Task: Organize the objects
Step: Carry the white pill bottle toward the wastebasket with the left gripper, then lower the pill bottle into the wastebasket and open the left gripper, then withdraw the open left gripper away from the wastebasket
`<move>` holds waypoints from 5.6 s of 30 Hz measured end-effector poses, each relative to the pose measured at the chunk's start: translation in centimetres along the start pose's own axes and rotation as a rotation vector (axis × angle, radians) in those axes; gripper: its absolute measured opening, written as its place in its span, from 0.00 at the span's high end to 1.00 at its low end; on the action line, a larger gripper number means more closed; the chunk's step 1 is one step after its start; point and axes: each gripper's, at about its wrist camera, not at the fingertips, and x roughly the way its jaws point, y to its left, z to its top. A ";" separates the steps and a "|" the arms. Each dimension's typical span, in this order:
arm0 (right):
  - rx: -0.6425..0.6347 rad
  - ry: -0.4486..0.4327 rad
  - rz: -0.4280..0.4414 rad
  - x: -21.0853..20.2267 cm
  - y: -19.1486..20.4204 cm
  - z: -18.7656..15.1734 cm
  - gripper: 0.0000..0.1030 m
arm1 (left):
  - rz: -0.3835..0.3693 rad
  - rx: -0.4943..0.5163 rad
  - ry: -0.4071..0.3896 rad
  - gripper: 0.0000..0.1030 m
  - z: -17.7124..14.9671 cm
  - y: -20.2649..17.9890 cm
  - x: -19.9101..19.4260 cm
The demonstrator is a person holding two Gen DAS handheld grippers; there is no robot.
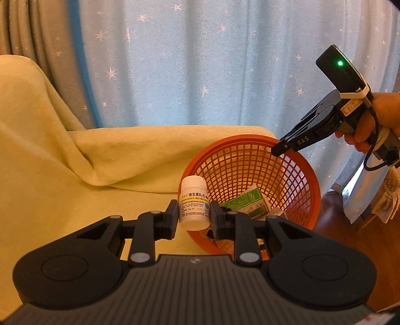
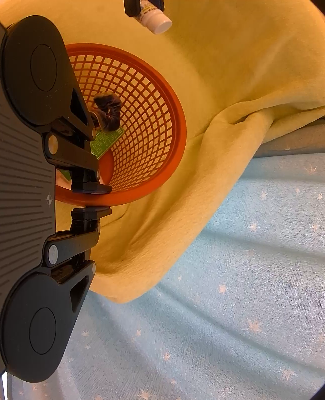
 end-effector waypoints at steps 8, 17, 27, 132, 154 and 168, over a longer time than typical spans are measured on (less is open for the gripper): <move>-0.004 0.001 0.006 -0.1 0.0 0.0 0.93 | -0.023 0.012 0.003 0.79 0.5 -0.3 0.9; -0.009 -0.003 0.009 0.0 0.1 0.2 0.93 | -0.043 0.025 0.008 0.79 0.5 -1.0 1.7; -0.014 -0.003 0.010 0.0 0.1 0.4 0.93 | -0.045 0.024 0.012 0.79 0.5 -0.9 2.1; -0.042 0.009 -0.018 0.6 -0.4 0.2 0.93 | 0.233 -0.210 0.179 0.52 -5.4 6.7 -4.5; 0.221 0.086 0.091 1.6 -5.8 -2.1 0.63 | 0.322 -0.313 0.201 0.47 -7.2 7.6 -5.5; 0.669 0.177 0.221 3.8 -8.0 -7.7 0.92 | 0.354 -0.338 0.213 0.46 -7.8 5.5 -6.0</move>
